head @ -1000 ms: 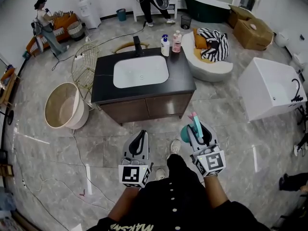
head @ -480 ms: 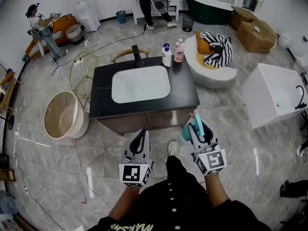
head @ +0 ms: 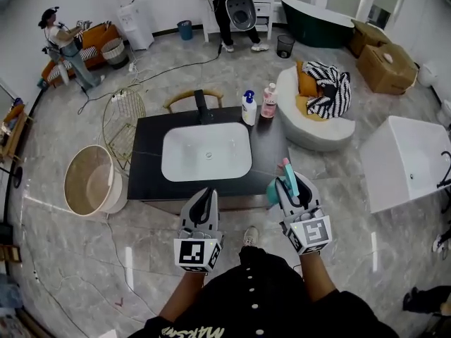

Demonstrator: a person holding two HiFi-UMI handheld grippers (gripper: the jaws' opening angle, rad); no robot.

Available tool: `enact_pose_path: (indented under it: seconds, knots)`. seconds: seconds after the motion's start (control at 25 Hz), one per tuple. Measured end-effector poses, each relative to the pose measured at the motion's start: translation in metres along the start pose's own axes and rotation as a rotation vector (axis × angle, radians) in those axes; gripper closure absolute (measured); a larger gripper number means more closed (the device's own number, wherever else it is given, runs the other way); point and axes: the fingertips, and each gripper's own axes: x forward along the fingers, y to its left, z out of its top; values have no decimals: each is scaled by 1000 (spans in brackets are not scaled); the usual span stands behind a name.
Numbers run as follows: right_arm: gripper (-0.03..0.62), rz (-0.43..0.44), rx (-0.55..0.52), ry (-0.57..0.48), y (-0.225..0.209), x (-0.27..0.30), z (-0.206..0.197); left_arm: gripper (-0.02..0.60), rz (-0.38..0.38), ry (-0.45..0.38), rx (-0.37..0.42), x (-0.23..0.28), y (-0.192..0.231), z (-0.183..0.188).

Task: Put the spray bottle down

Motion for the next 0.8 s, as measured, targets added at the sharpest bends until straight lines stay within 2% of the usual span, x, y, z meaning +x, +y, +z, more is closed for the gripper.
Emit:
enact_pose_path:
  seconds: [0.36,0.8]
  knots:
    - [454,50,-12,-23,-57,82,9,554,46,-4,11,90,18,11]
    - [454,40,-8,11,-85,129,-7,554,36,28,6,135,32,3]
